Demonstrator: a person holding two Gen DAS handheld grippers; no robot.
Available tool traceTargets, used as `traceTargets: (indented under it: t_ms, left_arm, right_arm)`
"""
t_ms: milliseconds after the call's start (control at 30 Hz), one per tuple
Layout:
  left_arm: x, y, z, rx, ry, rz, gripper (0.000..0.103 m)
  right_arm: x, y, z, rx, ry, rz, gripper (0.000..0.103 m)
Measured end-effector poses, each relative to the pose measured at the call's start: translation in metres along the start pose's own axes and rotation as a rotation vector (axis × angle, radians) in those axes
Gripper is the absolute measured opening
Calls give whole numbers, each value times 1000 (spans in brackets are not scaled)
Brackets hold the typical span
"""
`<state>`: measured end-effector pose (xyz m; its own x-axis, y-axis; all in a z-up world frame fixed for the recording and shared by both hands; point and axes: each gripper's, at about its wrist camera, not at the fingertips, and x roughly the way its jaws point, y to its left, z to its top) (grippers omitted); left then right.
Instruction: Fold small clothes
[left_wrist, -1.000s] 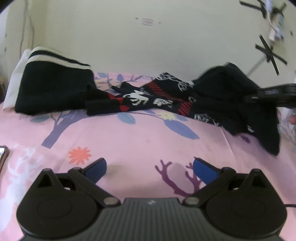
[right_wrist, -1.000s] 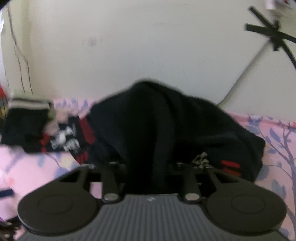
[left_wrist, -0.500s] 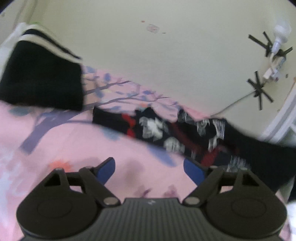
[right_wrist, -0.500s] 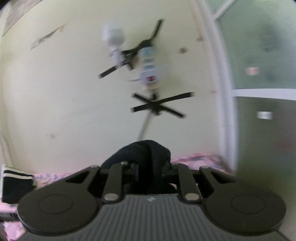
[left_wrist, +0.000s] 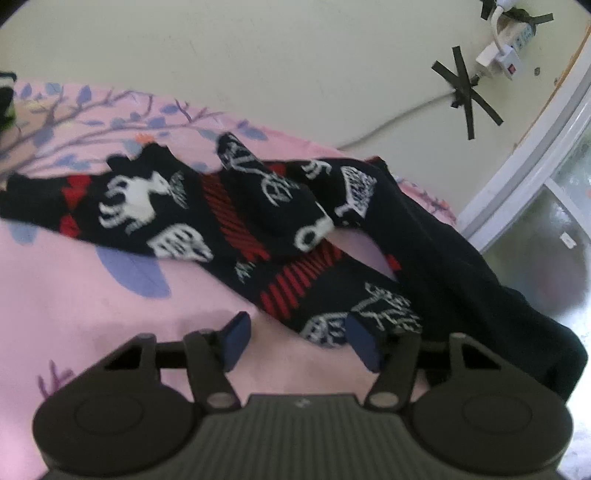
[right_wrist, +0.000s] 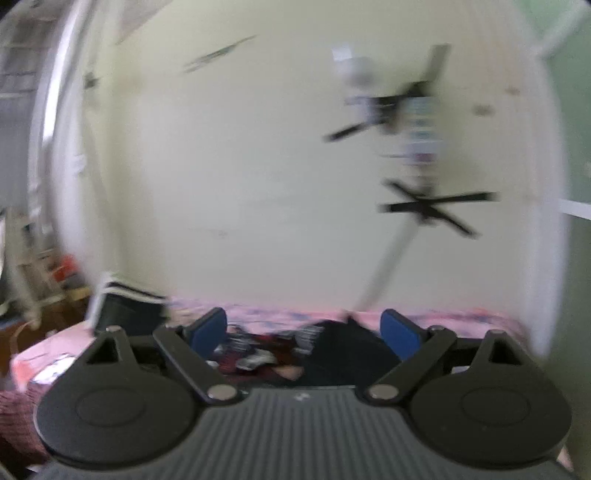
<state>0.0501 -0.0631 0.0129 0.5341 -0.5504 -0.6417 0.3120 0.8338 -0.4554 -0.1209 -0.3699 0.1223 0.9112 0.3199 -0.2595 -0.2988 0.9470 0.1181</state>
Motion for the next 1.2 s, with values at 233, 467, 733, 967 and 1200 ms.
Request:
traceTargets:
  t_ms: [233, 467, 733, 967, 1200]
  left_arm:
    - [-55, 18, -26, 6, -64, 31, 62]
    - [-89, 27, -20, 29, -92, 76, 65]
    - [-13, 4, 19, 20, 18, 17, 83]
    - [44, -26, 38, 3, 93, 11, 30]
    - [13, -6, 56, -111, 5, -96, 9]
  right_arm:
    - [200, 42, -24, -73, 291, 73, 68]
    - [297, 5, -37, 126, 465, -7, 5]
    - [106, -75, 107, 221, -83, -213, 4]
    - [-31, -103, 157, 261, -362, -369, 0]
    - [-38, -81, 160, 167, -252, -360, 0]
